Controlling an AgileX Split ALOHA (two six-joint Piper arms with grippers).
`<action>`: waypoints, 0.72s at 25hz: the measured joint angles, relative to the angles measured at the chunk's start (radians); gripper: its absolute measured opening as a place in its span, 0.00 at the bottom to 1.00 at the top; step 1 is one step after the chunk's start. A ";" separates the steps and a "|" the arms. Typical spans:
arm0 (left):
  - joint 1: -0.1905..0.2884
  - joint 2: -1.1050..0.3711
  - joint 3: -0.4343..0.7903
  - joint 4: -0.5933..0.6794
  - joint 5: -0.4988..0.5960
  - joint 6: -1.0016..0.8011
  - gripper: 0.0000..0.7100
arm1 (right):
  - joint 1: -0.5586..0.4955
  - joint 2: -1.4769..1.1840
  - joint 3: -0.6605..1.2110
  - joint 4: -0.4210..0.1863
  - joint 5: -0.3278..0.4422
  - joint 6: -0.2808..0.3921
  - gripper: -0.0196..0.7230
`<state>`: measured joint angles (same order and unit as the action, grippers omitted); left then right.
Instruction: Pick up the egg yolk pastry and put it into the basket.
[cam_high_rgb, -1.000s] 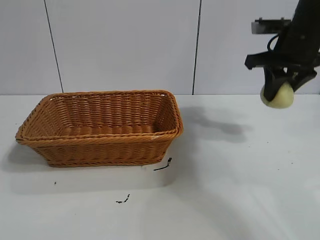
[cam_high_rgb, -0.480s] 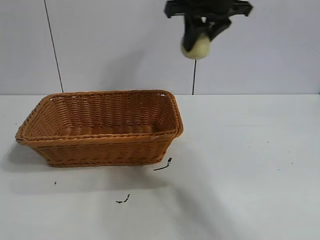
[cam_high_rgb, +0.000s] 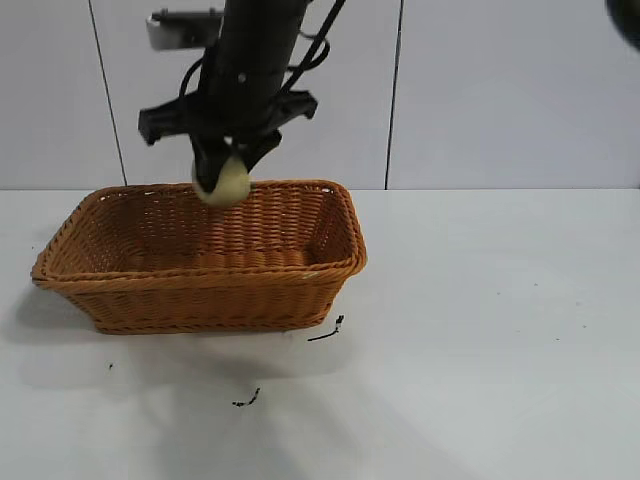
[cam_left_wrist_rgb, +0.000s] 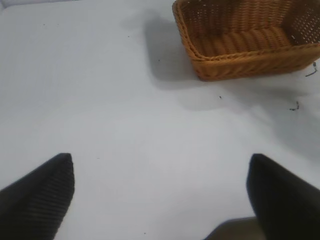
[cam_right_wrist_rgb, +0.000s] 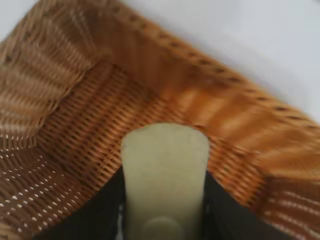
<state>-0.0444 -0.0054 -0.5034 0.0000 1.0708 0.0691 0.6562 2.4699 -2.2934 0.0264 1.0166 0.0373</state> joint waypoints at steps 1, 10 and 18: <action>0.000 0.000 0.000 0.000 0.000 0.000 0.98 | 0.001 0.019 0.000 0.000 -0.002 0.000 0.33; 0.000 0.000 0.000 0.000 0.000 0.000 0.98 | 0.001 0.051 -0.032 -0.001 0.009 0.000 0.76; 0.000 0.000 0.000 0.000 0.000 0.000 0.98 | -0.002 0.028 -0.180 -0.018 0.178 0.000 0.96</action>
<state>-0.0444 -0.0054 -0.5034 0.0000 1.0708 0.0691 0.6539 2.4977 -2.4735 0.0085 1.1945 0.0373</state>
